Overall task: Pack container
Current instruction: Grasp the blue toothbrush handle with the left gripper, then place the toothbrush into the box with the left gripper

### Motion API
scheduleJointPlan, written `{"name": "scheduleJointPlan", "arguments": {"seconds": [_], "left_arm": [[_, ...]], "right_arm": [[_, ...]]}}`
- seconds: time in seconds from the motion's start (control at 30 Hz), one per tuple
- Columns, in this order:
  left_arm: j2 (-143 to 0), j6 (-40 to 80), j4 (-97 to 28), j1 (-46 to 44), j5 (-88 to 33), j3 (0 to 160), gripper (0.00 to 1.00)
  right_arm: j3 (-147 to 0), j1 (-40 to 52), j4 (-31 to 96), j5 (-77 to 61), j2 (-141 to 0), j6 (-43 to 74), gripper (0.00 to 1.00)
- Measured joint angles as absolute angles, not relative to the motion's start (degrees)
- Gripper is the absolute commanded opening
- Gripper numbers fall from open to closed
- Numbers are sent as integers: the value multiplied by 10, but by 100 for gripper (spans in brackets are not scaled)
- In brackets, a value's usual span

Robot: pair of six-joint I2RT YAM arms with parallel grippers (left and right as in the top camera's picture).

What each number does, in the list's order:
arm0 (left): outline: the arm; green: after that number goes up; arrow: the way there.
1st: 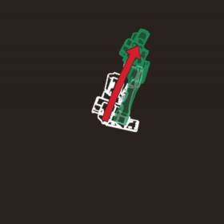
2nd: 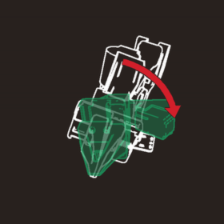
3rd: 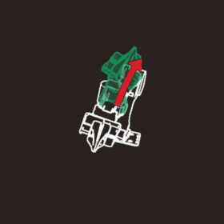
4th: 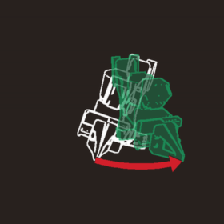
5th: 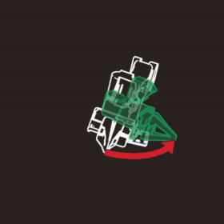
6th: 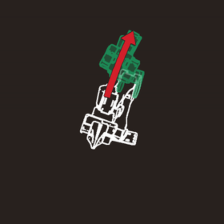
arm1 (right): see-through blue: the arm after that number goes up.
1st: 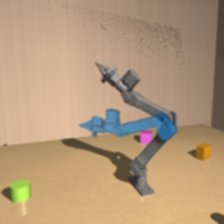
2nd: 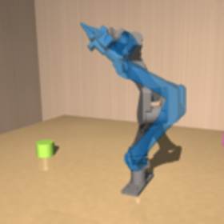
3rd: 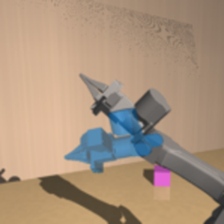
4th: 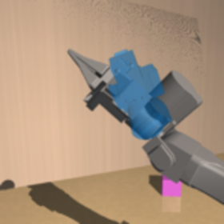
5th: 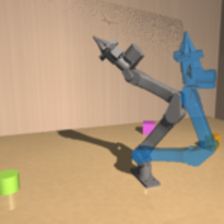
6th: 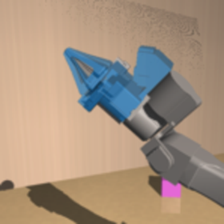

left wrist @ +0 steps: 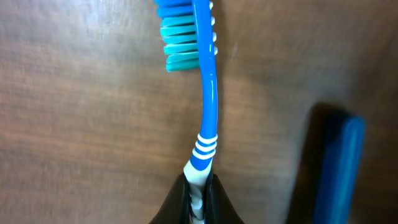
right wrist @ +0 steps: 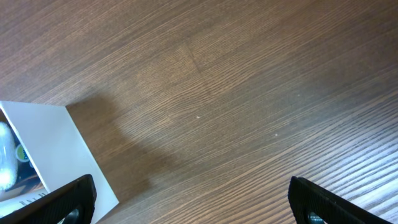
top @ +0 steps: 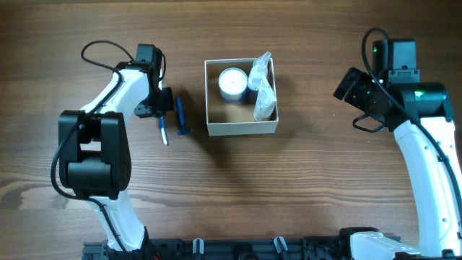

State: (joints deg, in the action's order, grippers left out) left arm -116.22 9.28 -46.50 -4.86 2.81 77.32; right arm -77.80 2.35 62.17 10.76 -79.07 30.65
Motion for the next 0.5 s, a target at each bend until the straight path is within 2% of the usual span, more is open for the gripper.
{"name": "scheduleJointPlan", "arguments": {"seconds": [0.1,0.23,0.37,0.5], "left_arm": [[-1142,93,-517,-51,29,773,4],[-1010,93,-534,-91,11,780,4],[-870,111,-475,-193,-6,795,4],[-877,130,-413,-243,-8,798,4]], "right_arm": [[-778,23,622,108,-791,307,100],[-778,23,622,108,-791,307,100],[-778,23,622,108,-791,307,100],[-778,23,621,108,-791,307,100]]}}
